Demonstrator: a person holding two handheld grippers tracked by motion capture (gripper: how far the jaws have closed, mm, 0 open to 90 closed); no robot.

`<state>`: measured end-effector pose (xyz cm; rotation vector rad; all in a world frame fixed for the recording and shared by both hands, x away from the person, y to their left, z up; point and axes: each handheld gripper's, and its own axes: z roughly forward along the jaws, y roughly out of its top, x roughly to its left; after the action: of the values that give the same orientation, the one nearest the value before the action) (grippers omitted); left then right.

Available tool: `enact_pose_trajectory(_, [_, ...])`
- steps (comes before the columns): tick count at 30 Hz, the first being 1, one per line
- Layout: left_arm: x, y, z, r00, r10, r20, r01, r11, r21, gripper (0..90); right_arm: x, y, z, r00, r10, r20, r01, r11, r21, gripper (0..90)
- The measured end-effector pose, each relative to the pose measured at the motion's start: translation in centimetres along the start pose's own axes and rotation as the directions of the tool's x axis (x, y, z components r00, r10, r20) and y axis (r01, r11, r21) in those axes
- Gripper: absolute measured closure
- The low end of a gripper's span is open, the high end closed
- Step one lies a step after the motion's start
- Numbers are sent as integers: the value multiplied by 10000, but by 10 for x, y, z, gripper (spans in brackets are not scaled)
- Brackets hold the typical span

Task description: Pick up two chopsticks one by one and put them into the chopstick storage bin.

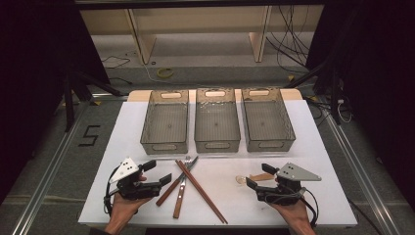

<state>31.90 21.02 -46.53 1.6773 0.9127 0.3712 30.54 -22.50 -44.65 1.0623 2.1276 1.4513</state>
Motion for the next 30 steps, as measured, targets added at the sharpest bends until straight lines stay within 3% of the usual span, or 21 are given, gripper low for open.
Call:
enact_pose_trajectory(7, [0,0,1,10000,16,7,-16,10000,22,165,1,4,0,10000,49,70,-51,9998,181,254])
enact_pose_trajectory(19, [2,0,2,10000,-53,-40,53,10000,13,164,7,27,17,9987,-126,-503,178,9944,1046,337])
enact_pose_trajectory(22, [2,0,2,10000,-71,-58,71,10000,-3,164,14,39,31,9934,-257,-1115,424,9878,1499,355])
enact_pose_trajectory(30, [2,0,1,9999,-90,-77,90,10000,-7,164,26,49,56,9879,-483,-1472,805,9719,2213,391])
